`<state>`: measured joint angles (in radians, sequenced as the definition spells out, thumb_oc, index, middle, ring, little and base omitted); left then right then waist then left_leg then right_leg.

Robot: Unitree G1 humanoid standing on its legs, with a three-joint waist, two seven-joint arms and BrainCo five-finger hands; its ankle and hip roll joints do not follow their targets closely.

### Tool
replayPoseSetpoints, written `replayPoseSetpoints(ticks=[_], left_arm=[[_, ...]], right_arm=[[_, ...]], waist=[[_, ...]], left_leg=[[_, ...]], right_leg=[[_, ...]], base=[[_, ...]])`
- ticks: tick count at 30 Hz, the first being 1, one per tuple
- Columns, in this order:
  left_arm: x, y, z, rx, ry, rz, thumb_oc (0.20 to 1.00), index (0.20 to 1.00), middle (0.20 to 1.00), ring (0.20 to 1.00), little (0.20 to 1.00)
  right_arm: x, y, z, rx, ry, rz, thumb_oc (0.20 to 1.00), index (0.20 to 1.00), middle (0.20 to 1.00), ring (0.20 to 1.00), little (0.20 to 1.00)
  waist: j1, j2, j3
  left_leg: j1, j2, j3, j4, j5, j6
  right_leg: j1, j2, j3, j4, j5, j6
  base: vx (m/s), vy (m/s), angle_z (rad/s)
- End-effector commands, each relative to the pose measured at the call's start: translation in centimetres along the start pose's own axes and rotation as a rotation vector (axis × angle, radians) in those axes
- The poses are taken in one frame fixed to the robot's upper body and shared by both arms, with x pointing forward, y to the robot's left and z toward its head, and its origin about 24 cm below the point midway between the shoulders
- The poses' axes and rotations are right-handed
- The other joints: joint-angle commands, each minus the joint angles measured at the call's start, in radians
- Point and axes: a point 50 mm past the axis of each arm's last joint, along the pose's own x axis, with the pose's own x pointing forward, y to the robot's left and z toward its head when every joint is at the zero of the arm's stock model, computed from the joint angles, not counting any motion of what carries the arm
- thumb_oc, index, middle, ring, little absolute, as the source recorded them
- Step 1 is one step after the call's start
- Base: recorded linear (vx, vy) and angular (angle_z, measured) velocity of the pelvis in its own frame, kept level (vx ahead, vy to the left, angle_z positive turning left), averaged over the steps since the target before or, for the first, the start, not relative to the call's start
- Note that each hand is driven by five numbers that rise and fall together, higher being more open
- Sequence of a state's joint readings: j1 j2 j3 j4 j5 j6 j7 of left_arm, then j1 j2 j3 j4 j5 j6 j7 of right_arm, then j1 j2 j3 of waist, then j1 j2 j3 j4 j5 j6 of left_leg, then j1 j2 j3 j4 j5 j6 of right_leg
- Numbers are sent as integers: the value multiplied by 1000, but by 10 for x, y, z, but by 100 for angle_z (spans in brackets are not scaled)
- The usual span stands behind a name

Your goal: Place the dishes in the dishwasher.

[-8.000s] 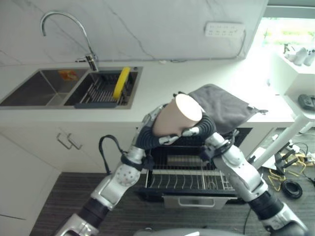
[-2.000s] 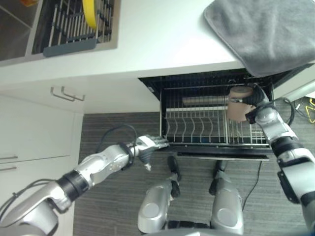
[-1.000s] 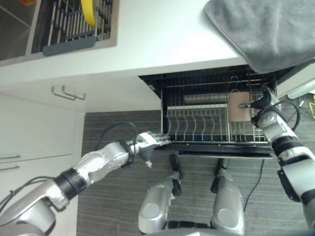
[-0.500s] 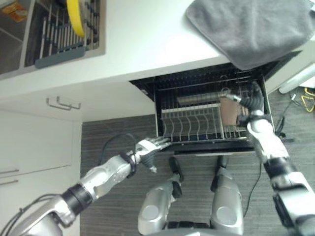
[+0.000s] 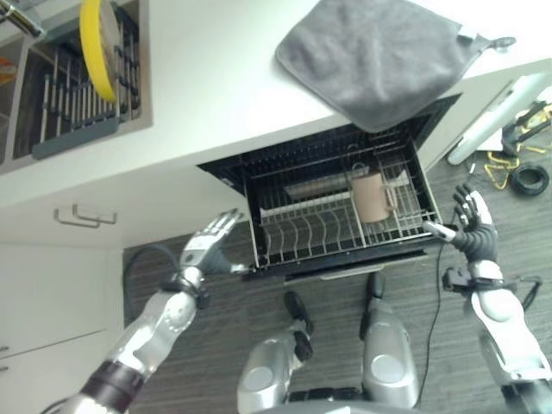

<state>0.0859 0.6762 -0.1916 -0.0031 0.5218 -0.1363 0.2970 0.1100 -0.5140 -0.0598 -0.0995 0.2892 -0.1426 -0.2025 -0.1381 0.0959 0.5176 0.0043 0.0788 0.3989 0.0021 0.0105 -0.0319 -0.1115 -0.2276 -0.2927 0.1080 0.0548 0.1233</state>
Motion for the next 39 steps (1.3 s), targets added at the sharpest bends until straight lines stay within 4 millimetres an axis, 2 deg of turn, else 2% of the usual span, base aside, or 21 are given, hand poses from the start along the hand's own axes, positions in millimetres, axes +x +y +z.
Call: replayPoseSetpoints(ticks=[1, 3, 5, 8, 12, 13, 15, 18, 19, 22, 25, 28, 37, 38, 39], left_arm=[[-1, 17, 6, -47, -83, 93, 1000, 1000, 1000, 1000, 1000], [-6, 20, 6, -98, -84, 137, 1000, 1000, 1000, 1000, 1000], [-10, 23, 9, -231, -95, 207, 1000, 1000, 1000, 1000, 1000], [-18, 32, 21, -596, -184, 301, 1000, 1000, 1000, 1000, 1000], [-17, 37, 30, -862, -286, 352, 1000, 1000, 1000, 1000, 1000], [-14, 40, 37, -951, -366, 382, 1000, 1000, 1000, 1000, 1000], [-1, 53, 55, -981, -502, 433, 1000, 1000, 1000, 1000, 1000], [8, 65, 66, -963, -589, 490, 1000, 1000, 1000, 1000, 1000], [11, 72, 70, -953, -622, 513, 1000, 1000, 1000, 1000, 1000], [17, 78, 74, -938, -637, 514, 1000, 1000, 1000, 1000, 1000], [27, 74, 74, -911, -576, 471, 1000, 1000, 1000, 1000, 1000], [28, 68, 70, -877, -519, 450, 1000, 1000, 1000, 1000, 1000], [19, 61, 57, -829, -458, 444, 1000, 1000, 1000, 1000, 1000], [34, 35, 61, -1119, -449, 200, 1000, 1000, 1000, 1000, 1000], [33, 36, 61, -1123, -454, 207, 1000, 1000, 1000, 1000, 1000]], right_arm=[[5, 10, 28, 116, -179, 76, 1000, 1000, 1000, 1000, 1000], [2, 14, 32, 159, -215, 120, 1000, 1000, 1000, 1000, 1000], [-1, 22, 42, 191, -292, 184, 1000, 1000, 1000, 1000, 1000], [-7, 28, 54, 239, -399, 257, 1000, 1000, 1000, 1000, 1000], [-6, 34, 59, 307, -457, 301, 1000, 1000, 1000, 1000, 1000], [-5, 38, 63, 341, -505, 314, 1000, 1000, 1000, 1000, 1000], [0, 45, 74, 370, -570, 316, 1000, 1000, 1000, 1000, 1000], [5, 49, 84, 394, -609, 338, 1000, 1000, 1000, 1000, 1000], [6, 51, 87, 395, -617, 354, 1000, 1000, 1000, 1000, 1000], [10, 55, 91, 387, -617, 376, 1000, 1000, 1000, 1000, 1000], [13, 64, 84, 390, -555, 398, 1000, 1000, 1000, 1000, 1000], [13, 65, 77, 388, -513, 392, 1000, 1000, 1000, 1000, 1000], [11, 61, 60, 395, -440, 369, 1000, 1000, 1000, 1000, 1000], [18, 55, 46, 516, -406, 374, 1000, 1000, 1000, 1000, 1000], [17, 57, 45, 514, -395, 381, 1000, 1000, 1000, 1000, 1000]], waist=[[8, -38, -110], [16, -40, -137], [30, -42, -170], [59, -55, -231], [79, -71, -275], [91, -79, -298], [107, -90, -338], [110, -93, -358], [110, -90, -372], [114, -88, -386], [116, -83, -400], [117, -84, -401], [122, -88, -389], [147, -87, -326], [150, -88, -334]], left_leg=[[-18, 93, 16, 170, -123, -23], [2, 87, 14, 156, -124, -20], [21, 81, 9, 143, -123, -18], [54, 81, -5, 111, -112, -22], [80, 89, -23, 80, -96, -31], [94, 95, -33, 60, -82, -39], [124, 104, -53, 16, -56, -56], [132, 109, -50, 7, -34, -59], [146, 113, -64, 5, -46, -69], [142, 118, -60, 11, -30, -68], [154, 123, -63, 16, -33, -72], [160, 122, -62, 13, -34, -72], [165, 119, -61, -5, -28, -70], [111, -95, -165, 36, -133, 56], [109, -92, -165, 36, -127, 51]], right_leg=[[-14, -97, 11, 72, -61, 109], [11, -90, 3, 59, -63, 108], [37, -82, -8, 46, -65, 104], [93, -63, -37, 16, -68, 92], [143, -38, -55, -14, -73, 74], [169, -27, -65, -31, -73, 66], [213, -6, -79, -53, -83, 54], [227, 2, -90, -60, -80, 38], [241, 6, -82, -61, -97, 43], [249, 7, -93, -67, -88, 29], [266, 9, -101, -69, -93, 22], [272, 11, -106, -69, -96, 18], [273, 17, -114, -78, -92, 15], [123, 97, -89, 84, -138, -19], [142, 108, -88, 59, -145, -26]], base=[[62, -3, 7], [73, -2, 5], [69, -3, 6], [13, -8, 2], [-27, -41, 11], [-33, -99, 13], [-8, -111, 13], [1, -31, 13], [-35, -1, 1], [-4, 2, 2], [27, 5, 7], [8, 0, 5], [-3, -2, 1], [-34, -43, 4], [-29, -43, 4]])
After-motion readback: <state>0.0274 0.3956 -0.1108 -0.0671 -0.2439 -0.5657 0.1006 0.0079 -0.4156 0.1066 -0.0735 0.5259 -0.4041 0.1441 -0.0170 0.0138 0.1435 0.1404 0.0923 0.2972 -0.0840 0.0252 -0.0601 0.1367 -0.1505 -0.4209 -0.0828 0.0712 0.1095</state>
